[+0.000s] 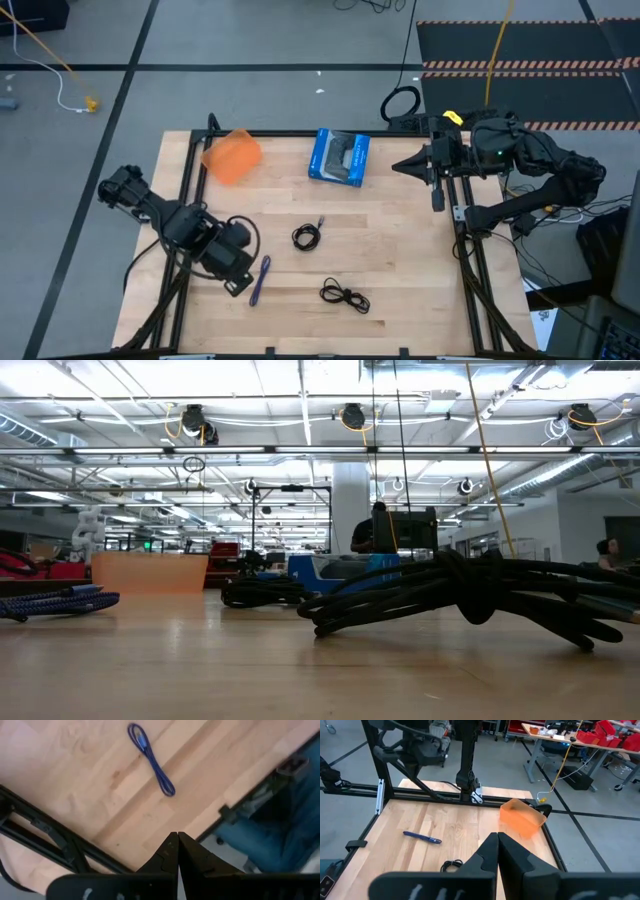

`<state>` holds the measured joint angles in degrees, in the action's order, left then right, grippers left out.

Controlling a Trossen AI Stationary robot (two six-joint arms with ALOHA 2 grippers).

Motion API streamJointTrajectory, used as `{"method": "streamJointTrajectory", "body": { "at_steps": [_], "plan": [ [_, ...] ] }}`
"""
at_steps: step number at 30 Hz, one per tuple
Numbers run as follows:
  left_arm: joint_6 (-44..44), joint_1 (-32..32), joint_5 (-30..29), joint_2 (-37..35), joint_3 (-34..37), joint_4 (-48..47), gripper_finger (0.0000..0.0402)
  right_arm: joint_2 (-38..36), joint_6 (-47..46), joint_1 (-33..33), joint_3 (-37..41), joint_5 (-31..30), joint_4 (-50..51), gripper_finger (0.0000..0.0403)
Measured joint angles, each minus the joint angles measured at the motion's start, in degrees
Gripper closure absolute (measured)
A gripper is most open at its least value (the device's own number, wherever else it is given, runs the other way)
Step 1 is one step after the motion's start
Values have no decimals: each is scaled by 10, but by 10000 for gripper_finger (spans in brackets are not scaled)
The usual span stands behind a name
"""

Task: Pick and place USB-C Cables
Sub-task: Put the blue charger cable into the orange bin

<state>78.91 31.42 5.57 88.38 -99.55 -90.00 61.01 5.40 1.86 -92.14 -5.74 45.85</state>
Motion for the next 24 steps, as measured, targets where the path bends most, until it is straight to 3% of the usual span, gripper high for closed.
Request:
{"method": "streamJointTrajectory", "body": {
  "at_steps": [13, 24],
  "plan": [
    [113, 14, -103, 0, 0, 0, 396, 0, 29, 0, 0, -1, -18, 403],
    [159, 21, -113, 31, 0, 3, 396, 0, 43, 0, 0, -1, -4, 403]
  ]
}}
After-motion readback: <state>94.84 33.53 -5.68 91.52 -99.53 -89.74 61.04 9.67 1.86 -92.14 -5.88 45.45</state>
